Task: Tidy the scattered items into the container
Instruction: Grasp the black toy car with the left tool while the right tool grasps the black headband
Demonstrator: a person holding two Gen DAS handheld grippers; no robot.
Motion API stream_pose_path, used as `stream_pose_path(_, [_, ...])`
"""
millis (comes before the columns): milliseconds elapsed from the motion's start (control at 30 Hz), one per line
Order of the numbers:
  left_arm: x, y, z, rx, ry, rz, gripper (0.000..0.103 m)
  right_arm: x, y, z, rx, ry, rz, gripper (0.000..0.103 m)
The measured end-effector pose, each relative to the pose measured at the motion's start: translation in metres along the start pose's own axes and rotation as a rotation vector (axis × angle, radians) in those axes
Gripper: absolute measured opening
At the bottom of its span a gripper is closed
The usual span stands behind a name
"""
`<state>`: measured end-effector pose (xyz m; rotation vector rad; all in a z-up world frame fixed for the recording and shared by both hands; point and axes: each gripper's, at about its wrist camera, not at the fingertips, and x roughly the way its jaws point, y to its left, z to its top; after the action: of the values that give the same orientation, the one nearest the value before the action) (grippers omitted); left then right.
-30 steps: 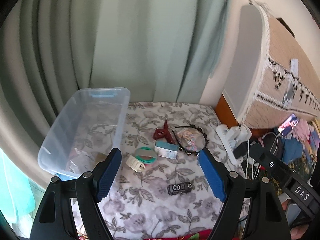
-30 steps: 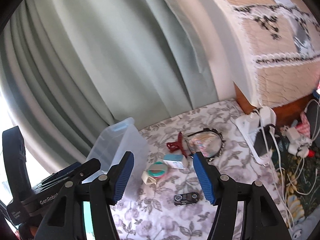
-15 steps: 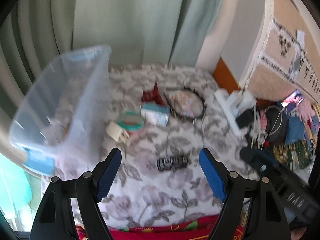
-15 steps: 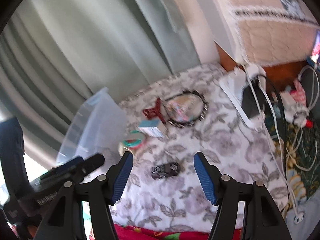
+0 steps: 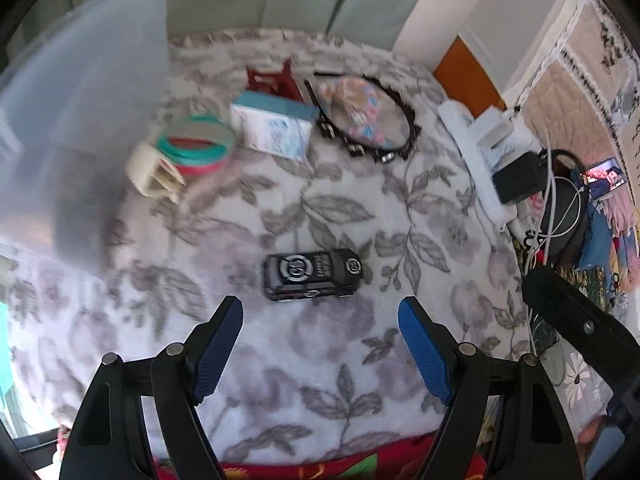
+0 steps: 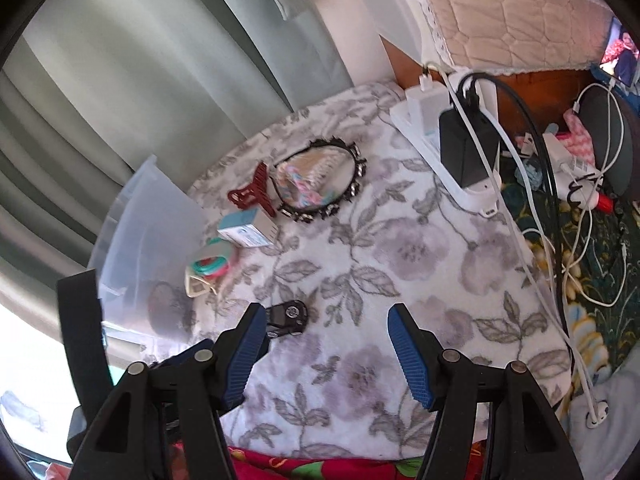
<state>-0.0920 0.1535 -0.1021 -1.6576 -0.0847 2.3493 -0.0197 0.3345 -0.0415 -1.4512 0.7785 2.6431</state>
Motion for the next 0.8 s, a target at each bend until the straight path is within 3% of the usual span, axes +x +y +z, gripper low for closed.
stream_pose_path(367, [0.046, -0.005, 0.008, -0.017, 0.043, 0.062, 0.081, 0.030, -0.014, 0.002, 0.011, 0.074, -0.055, 0.067])
stream_pose_path(800, [0.045, 0.003, 0.015, -0.028, -0.008, 0.055, 0.076, 0.075, -0.006, 0.022, -0.025, 0.121, -0.053, 0.067])
